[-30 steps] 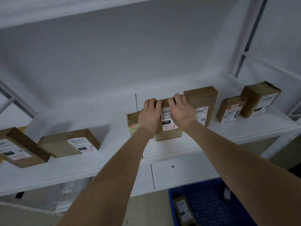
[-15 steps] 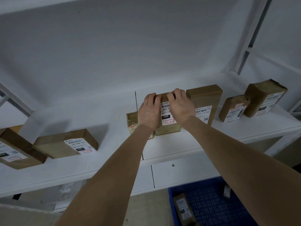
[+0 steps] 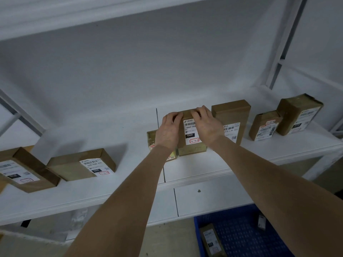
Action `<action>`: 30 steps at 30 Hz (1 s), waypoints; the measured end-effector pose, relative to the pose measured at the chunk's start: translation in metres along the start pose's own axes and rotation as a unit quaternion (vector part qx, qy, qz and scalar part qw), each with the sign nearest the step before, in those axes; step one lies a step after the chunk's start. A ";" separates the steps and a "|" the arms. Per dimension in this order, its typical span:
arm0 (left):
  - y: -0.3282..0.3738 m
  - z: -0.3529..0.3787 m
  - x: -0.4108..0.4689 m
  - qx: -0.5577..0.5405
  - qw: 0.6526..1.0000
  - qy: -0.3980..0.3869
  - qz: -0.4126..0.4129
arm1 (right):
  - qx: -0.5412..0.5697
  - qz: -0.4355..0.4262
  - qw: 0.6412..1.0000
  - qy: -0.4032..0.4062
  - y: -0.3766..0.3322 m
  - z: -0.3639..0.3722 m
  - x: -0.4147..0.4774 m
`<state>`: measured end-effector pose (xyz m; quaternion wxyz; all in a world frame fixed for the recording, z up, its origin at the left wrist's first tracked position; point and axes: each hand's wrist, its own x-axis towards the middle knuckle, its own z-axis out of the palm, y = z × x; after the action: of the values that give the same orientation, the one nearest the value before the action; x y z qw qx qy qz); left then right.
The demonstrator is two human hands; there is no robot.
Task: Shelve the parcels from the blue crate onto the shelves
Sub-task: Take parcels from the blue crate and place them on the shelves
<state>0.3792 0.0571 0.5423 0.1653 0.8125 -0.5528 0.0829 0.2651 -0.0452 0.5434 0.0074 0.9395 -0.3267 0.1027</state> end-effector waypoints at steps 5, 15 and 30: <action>0.004 -0.003 -0.002 0.006 1.000 -0.003 0.001 | -0.021 -0.002 1.000 0.009 -0.002 -0.001 0.000; 0.013 -0.017 -0.008 0.029 0.999 -0.030 -0.002 | -0.024 0.007 1.000 0.010 -0.006 -0.013 -0.014; 0.049 -0.029 -0.058 0.052 0.998 -0.021 -0.035 | 0.006 -0.039 0.996 0.074 -0.004 -0.019 -0.068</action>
<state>0.3136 0.1015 0.5594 0.1136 0.8407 -0.5220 0.0883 0.2113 0.0011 0.5489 0.0296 0.9415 -0.2874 0.1736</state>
